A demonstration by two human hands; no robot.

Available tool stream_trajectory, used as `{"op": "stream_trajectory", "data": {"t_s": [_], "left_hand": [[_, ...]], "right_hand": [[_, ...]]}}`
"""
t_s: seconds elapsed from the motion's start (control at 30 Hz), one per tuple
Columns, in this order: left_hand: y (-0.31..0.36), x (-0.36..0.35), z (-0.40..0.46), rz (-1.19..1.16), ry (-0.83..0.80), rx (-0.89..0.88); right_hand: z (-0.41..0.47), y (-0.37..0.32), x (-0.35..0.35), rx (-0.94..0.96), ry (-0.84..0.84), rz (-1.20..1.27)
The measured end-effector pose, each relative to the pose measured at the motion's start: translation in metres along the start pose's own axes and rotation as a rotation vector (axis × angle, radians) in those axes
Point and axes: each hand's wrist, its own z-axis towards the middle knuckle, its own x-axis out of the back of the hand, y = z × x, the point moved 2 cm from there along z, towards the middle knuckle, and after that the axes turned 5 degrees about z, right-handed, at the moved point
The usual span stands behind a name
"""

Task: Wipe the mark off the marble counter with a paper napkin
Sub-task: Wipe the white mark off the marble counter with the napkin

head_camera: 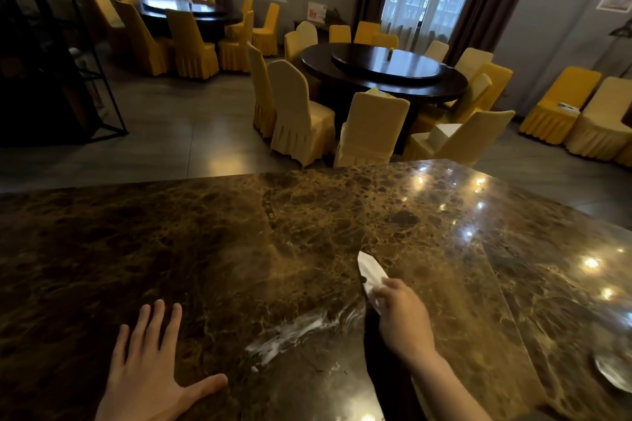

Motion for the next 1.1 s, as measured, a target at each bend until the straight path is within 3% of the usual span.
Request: {"op": "stream_trajectory", "data": {"t_s": [0.2, 0.3, 0.5, 0.7, 0.83, 0.93, 1.0, 1.1], "left_hand": [[0.001, 0.003, 0.003, 0.015, -0.05, 0.006], [0.002, 0.005, 0.002, 0.017, -0.059, 0.007], [0.001, 0.005, 0.004, 0.015, -0.072, 0.005], [0.001, 0.003, 0.005, 0.015, -0.053, 0.015], [0.001, 0.002, 0.004, -0.005, -0.042, 0.017], [0.001, 0.001, 0.004, -0.01, -0.03, 0.015], [0.001, 0.001, 0.003, -0.019, -0.023, 0.014], [0.0, 0.001, 0.002, -0.033, -0.013, 0.011]], "right_hand": [[-0.011, 0.007, -0.023, 0.309, -0.125, -0.229], [0.003, 0.026, -0.014, 0.362, -0.167, -0.36], [-0.008, 0.032, -0.028, 0.248, -0.201, -0.151], [-0.028, 0.011, -0.032, 0.458, -0.141, -0.28], [-0.013, 0.018, -0.014, 0.151, -0.083, -0.417], [-0.009, 0.016, -0.011, -0.009, -0.085, -0.389], [-0.01, 0.006, -0.015, 0.0, -0.071, -0.304], [-0.026, -0.027, -0.028, 0.191, -0.115, -0.141]]}}
